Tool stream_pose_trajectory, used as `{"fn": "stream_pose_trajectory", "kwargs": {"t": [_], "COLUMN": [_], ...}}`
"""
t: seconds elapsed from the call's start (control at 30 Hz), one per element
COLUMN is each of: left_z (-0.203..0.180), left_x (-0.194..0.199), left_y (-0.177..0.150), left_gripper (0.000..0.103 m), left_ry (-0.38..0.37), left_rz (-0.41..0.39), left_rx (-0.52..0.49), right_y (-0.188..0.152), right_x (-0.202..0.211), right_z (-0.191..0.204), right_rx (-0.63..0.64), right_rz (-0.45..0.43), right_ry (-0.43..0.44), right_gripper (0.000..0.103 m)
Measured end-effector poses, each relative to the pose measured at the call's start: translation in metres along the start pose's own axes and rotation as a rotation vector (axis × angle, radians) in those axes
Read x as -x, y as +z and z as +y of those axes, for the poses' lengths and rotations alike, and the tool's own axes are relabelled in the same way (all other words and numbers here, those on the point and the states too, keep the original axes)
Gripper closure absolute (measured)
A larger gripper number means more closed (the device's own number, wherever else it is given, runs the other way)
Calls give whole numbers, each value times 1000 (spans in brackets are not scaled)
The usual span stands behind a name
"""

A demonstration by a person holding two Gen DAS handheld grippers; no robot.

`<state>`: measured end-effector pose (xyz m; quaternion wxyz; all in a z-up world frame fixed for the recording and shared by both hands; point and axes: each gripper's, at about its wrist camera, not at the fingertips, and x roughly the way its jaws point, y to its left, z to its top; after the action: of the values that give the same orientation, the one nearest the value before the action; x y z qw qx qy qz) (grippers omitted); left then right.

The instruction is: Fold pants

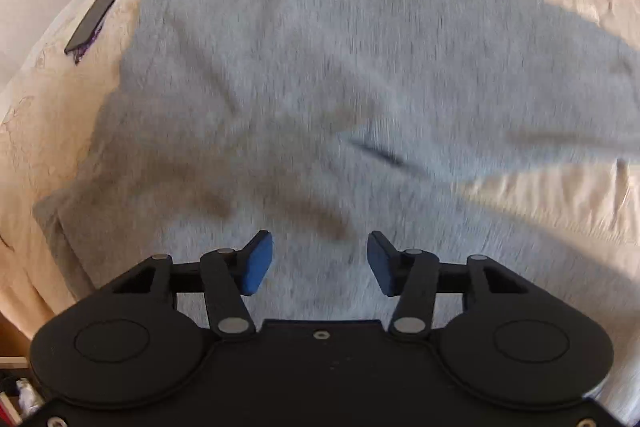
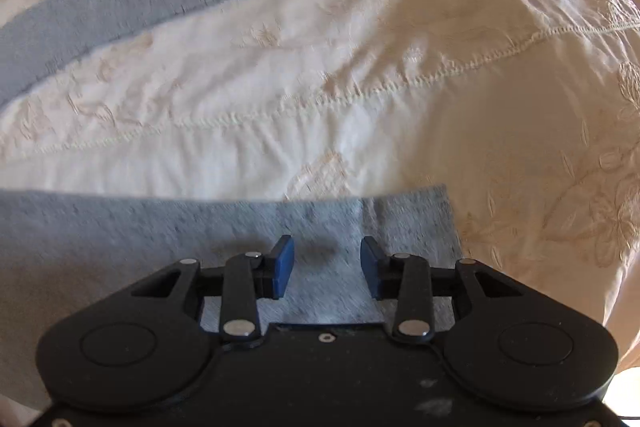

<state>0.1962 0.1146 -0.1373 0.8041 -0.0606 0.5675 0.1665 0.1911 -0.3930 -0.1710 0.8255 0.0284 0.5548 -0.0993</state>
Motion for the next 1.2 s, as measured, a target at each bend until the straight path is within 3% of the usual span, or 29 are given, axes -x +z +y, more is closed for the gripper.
{"fn": "stream_pose_trajectory", "kwargs": {"t": [0.17, 0.3, 0.43, 0.5, 0.6, 0.7, 0.73, 0.83, 0.9, 0.97, 1.07, 1.13, 1.2], "left_z": [-19, -50, -63, -55, -34, -16, -11, 4, 11, 17, 26, 30, 37], "left_x": [11, -22, -72, -99, -116, -113, -110, -102, -96, -92, -86, -85, -82], "left_y": [79, 113, 119, 116, 111, 117, 122, 139, 148, 156, 164, 170, 175], "left_gripper": [42, 41, 41, 40, 23, 25, 30, 33, 35, 35, 35, 35, 35], "left_ry": [-40, -71, -40, -13, -16, 20, 34, 31, 11, -6, -24, -47, -64], "left_rz": [-130, -115, -39, 24, 24, 20, 8, -24, -40, -49, -58, -54, -50], "left_rx": [-36, -93, -103, -103, -121, -136, -130, -108, -90, -72, -29, -2, 22], "right_y": [94, 154, 180, 181, 184, 203, 213, 254, 292, 322, 358, 362, 351], "right_x": [1, -30, -87, -112, -130, -133, -128, -118, -127, -145, -194, -222, -222], "right_z": [79, 161, 227, 240, 215, 178, 168, 159, 162, 166, 181, 189, 187], "right_rx": [113, 219, 294, 259, 127, -78, -144, -212, -250, -315, -370, -341, -337], "right_rz": [-138, -132, -55, 30, 55, 111, 99, 0, -19, 30, 163, 247, 266], "right_ry": [146, 245, 271, 216, 166, 34, 0, -7, 4, -11, -205, -296, -327], "right_gripper": [63, 63, 63, 64, 68, 67, 60, 60, 61, 62, 62, 62, 65]}}
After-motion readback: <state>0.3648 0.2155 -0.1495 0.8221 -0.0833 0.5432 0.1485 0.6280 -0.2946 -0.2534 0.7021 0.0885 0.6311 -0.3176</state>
